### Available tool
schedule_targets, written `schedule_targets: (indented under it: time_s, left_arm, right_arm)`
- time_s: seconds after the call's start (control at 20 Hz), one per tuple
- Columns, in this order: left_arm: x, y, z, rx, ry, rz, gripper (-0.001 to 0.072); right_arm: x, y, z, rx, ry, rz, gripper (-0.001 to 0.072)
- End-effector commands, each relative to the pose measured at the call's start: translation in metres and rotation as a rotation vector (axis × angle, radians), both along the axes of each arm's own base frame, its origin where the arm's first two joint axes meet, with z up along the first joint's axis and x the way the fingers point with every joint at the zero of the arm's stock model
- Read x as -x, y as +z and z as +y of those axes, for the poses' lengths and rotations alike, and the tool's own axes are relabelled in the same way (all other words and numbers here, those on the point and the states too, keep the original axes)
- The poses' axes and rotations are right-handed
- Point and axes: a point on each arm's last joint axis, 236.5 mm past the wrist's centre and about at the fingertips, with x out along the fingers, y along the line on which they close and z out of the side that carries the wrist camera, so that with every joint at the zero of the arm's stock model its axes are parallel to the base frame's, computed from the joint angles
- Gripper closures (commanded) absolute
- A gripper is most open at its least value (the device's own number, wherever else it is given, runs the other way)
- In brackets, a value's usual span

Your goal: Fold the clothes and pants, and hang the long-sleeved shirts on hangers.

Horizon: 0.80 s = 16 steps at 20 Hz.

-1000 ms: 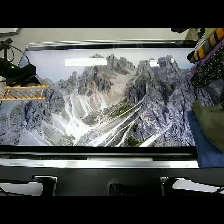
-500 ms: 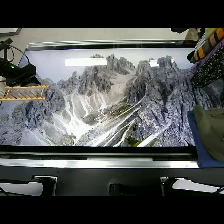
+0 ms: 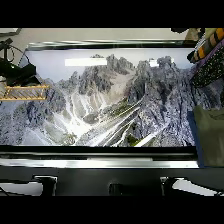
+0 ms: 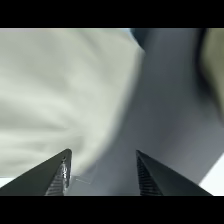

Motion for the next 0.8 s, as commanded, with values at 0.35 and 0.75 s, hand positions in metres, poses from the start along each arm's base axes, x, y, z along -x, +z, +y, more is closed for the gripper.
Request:
schedule_targets:
  time_s: [0.35,0.75]
  left_arm:
    - [0.002,-0.025,-0.002,-0.193,-0.147,-0.007,0.0695]
    - [0.043,-0.074,-0.036,-0.198,-0.201,-0.005,0.0693]
  right_arm:
    - [-0.276,0.131,0.312,-0.229,1.016,-0.881,0.0654]
    - [-0.239,0.116,0.453,-0.247,1.416,-0.757,0.0682]
